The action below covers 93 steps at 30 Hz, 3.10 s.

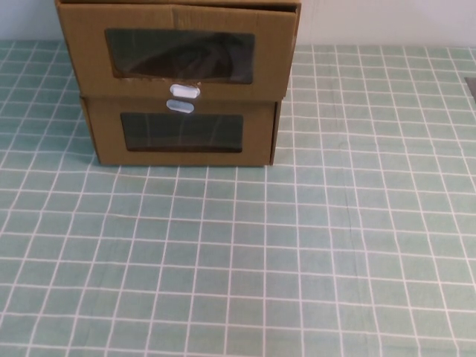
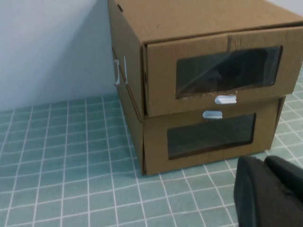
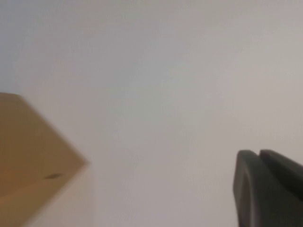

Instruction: Close the shoe box

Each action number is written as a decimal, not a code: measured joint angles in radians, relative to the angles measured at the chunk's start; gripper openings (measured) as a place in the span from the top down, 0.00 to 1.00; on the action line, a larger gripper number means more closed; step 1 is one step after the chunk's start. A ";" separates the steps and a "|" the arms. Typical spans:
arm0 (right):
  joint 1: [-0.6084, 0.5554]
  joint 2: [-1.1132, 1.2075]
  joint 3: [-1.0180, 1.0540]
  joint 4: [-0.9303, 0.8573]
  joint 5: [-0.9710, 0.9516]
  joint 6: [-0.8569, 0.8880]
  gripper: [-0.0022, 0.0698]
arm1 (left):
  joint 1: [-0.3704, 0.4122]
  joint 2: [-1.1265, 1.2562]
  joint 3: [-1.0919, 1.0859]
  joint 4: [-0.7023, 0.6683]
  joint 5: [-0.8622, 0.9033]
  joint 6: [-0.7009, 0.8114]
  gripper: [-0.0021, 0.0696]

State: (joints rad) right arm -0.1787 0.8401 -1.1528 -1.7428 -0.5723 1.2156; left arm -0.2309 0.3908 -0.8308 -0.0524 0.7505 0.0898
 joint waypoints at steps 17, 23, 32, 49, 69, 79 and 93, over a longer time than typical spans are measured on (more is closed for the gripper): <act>0.162 -0.119 0.057 1.712 1.469 -1.386 0.99 | 0.000 0.063 0.038 0.075 -0.174 -0.008 0.98; 0.229 -0.350 0.260 2.114 1.271 -1.563 0.99 | 0.000 0.137 0.039 0.034 -0.189 -0.010 0.98; 0.229 -0.668 0.633 2.160 1.076 -1.460 0.99 | 0.000 0.143 0.040 0.026 -0.214 -0.010 0.98; 0.229 -0.674 0.714 2.162 1.110 -1.448 0.99 | 0.000 0.163 0.040 0.026 -0.215 -0.016 0.98; 0.229 -0.674 0.714 2.162 1.110 -1.448 0.99 | -0.005 0.142 0.061 0.043 -0.220 -0.016 0.98; 0.229 -0.674 0.714 2.162 1.110 -1.448 0.99 | -0.033 -0.175 0.435 0.075 -0.387 -0.016 0.98; 0.229 -0.674 0.715 2.162 1.110 -1.448 0.99 | -0.033 -0.400 0.855 0.063 -0.552 -0.076 0.98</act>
State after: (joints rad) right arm 0.0505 0.1663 -0.4383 0.4187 0.5376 -0.2320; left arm -0.2643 -0.0088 0.0238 0.0108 0.1982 0.0140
